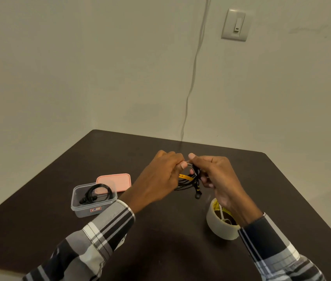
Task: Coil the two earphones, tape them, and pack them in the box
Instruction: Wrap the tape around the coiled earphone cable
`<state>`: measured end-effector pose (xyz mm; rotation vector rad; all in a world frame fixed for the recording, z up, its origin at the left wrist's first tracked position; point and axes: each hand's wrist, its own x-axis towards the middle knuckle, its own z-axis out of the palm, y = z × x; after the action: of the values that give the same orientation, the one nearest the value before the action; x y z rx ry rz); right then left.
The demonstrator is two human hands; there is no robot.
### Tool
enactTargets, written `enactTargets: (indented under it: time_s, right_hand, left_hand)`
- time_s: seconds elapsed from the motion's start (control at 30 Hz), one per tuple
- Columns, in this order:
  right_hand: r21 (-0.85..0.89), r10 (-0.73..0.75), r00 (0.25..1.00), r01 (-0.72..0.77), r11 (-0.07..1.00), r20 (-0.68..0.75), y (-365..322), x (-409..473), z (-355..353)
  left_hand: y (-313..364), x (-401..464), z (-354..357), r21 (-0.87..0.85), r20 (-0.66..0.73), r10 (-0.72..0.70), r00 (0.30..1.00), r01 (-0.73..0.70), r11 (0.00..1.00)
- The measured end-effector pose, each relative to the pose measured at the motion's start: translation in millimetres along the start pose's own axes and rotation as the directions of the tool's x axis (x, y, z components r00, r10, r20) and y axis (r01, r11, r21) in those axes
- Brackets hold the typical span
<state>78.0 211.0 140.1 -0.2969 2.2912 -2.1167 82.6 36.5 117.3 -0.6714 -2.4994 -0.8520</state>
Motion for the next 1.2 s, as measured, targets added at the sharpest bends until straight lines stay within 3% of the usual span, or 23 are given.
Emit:
enactTargets:
  time_s: [0.13, 0.23, 0.3, 0.77, 1.0, 1.2]
  right_hand:
    - [-0.094, -0.068, 0.991, 0.079, 0.992, 0.114, 1.9, -3.6, -7.4]
    - [-0.175, -0.097, 0.986, 0.12, 0.977, 0.132, 4.0, -4.3, -9.1]
    - [-0.14, -0.108, 0.986, 0.126, 0.982, 0.13, 5.3, -3.7, -9.5]
    - [0.049, -0.005, 1.0, 0.005, 0.999, 0.006, 22.5, -2.1, 1.4]
    - [0.073, 0.009, 1.0, -0.009, 0.997, 0.002, 23.6, -3.4, 23.0]
    - [0.065, 0.031, 0.998, -0.035, 0.997, 0.056, 23.8, 0.3, 55.4]
  left_hand:
    - [-1.5, 0.1, -1.7, -0.168, 0.008, -0.105, 0.994, 0.104, 0.98]
    - [-3.5, 1.0, -1.8, -0.287, 0.041, -0.18, 0.983, 0.184, 0.94]
    - [-6.9, 1.6, -2.1, -0.331, 0.047, -0.222, 0.974, 0.225, 0.916]
    - [-15.0, -13.2, -14.2, -0.227, 0.14, -0.311, 0.94, 0.336, 0.914]
    - [-25.6, -36.2, -27.8, -0.492, 0.115, -0.477, 0.871, 0.468, 0.734]
    - [-38.8, -59.9, -49.0, -0.503, 0.027, -0.563, 0.826, 0.498, 0.707]
